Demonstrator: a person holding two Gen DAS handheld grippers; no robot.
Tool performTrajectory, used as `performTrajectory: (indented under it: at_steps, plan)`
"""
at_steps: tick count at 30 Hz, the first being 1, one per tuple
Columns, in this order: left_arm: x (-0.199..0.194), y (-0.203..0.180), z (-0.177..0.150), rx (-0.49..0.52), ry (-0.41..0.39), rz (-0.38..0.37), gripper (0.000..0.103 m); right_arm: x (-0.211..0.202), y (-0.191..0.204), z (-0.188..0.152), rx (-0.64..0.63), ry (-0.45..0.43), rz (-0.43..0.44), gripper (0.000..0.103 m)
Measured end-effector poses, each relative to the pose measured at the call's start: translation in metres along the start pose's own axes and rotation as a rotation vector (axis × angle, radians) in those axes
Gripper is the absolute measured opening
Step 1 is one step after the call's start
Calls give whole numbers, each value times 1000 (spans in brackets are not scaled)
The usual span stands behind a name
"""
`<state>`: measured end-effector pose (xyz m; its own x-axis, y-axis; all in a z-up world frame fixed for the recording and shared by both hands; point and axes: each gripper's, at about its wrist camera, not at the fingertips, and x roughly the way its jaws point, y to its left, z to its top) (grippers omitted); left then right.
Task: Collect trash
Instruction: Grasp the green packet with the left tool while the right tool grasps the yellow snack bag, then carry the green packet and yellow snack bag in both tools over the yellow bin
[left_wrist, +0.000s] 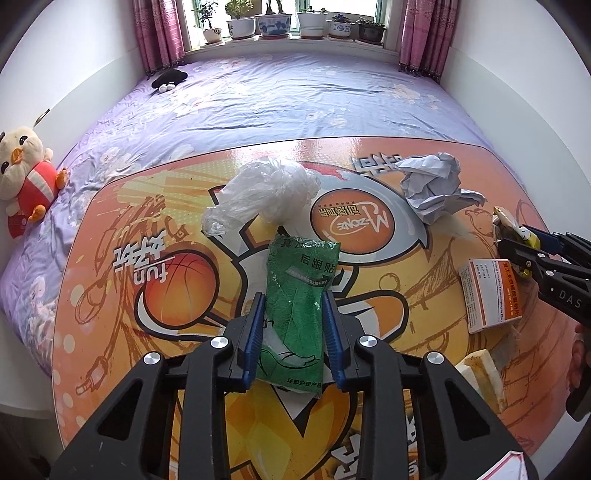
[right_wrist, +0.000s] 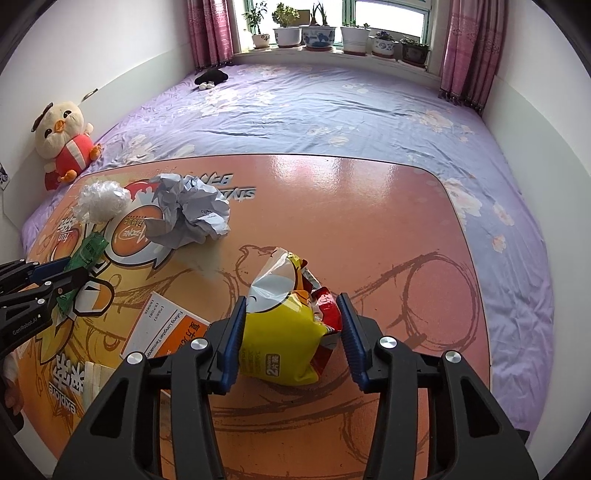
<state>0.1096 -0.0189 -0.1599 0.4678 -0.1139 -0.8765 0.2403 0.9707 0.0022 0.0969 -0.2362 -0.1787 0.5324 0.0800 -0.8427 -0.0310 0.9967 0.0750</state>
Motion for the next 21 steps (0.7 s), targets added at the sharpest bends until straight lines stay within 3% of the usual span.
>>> performTrajectory:
  at_steps: [6, 21]
  plan:
    - [-6, 1, -9, -24, 7, -38, 29, -3, -2, -2, 9, 6, 10, 48]
    - [-40, 11, -30, -53, -4, -50, 29, -36, 11, -7, -30, -19, 41, 48]
